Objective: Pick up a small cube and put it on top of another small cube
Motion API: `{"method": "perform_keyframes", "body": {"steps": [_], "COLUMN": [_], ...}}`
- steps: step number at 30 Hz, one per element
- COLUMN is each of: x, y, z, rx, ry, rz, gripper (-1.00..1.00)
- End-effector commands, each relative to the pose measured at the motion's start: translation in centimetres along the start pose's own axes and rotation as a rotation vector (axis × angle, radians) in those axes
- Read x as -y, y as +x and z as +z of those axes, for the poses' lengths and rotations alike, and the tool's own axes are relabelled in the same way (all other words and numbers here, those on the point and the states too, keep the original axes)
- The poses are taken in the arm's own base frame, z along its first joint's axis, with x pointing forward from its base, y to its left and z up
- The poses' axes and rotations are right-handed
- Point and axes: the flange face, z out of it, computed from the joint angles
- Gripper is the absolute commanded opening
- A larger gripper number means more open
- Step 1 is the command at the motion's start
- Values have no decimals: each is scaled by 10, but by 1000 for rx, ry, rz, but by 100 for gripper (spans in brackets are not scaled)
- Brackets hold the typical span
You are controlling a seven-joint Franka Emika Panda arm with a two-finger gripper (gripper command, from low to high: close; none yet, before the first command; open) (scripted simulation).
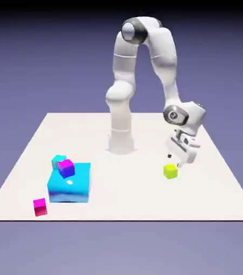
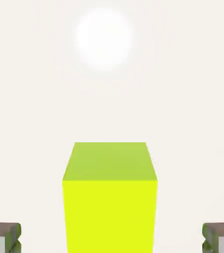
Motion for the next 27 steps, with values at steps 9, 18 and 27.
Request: {"method": "perform_keyframes", "body": {"steps": [9,18,27], "x": [-1,-126,-284], "y": [-1,-25,-126], "z": [-13,-35,-20], "rx": [0,80,199], "ry": [0,57,159], "rz": [0,302,732], "gripper": [-100,-100,-100]}}
